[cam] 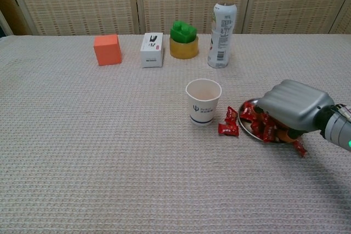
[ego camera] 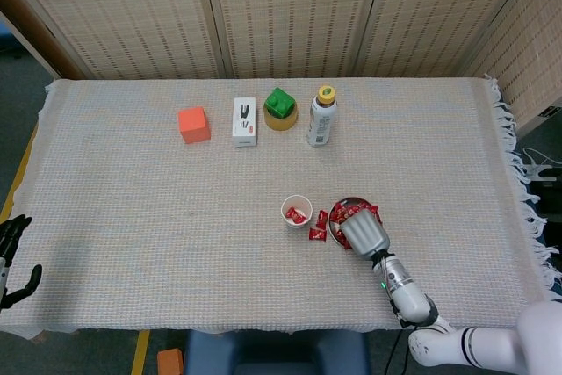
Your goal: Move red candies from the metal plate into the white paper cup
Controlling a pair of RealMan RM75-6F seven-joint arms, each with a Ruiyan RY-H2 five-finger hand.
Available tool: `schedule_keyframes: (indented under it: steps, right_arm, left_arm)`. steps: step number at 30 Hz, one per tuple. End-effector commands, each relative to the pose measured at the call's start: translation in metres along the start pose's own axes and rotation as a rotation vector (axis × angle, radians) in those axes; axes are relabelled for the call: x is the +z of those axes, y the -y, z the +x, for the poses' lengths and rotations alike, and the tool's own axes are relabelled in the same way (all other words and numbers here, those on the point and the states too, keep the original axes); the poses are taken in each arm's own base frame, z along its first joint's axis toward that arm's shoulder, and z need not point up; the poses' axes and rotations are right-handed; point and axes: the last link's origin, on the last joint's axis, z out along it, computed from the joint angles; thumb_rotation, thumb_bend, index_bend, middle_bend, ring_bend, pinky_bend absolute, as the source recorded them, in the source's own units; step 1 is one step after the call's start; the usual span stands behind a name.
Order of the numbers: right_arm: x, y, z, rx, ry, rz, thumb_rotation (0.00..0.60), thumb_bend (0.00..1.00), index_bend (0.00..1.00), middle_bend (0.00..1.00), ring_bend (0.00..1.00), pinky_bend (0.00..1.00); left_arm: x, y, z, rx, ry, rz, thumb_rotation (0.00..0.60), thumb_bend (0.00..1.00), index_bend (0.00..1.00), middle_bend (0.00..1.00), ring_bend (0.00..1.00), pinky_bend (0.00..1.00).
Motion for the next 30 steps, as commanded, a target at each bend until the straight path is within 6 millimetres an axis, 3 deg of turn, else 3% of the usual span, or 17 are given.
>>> schedule_keyframes:
  steps: [1,26,30]
  right_arm:
    - [0.000,0.000,-0.003,0.004,0.004,-0.003,0.600,0.24,0.67,0.72,0.68,0.86]
    - [0.002,-0.015,0.011,0.072,-0.055,-0.042,0.600,0.30,0.74,0.74,0.70,0.87]
    - [0.002,-0.015,0.022,0.101,-0.090,-0.039,0.600,0.30,0.74,0.74,0.70,0.87]
  left_arm:
    - [0.000,-0.001,-0.001,0.002,0.002,-0.001,0.600,0.46,0.00,0.02,0.00,0.21]
    - [0.001,-0.001,-0.001,0.009,0.003,0.003,0.600,0.47,0.00,0.02,0.00,0.21]
    - [0.001,0.000,-0.001,0.008,0.003,0.003,0.600,0.47,0.00,0.02,0.00,0.21]
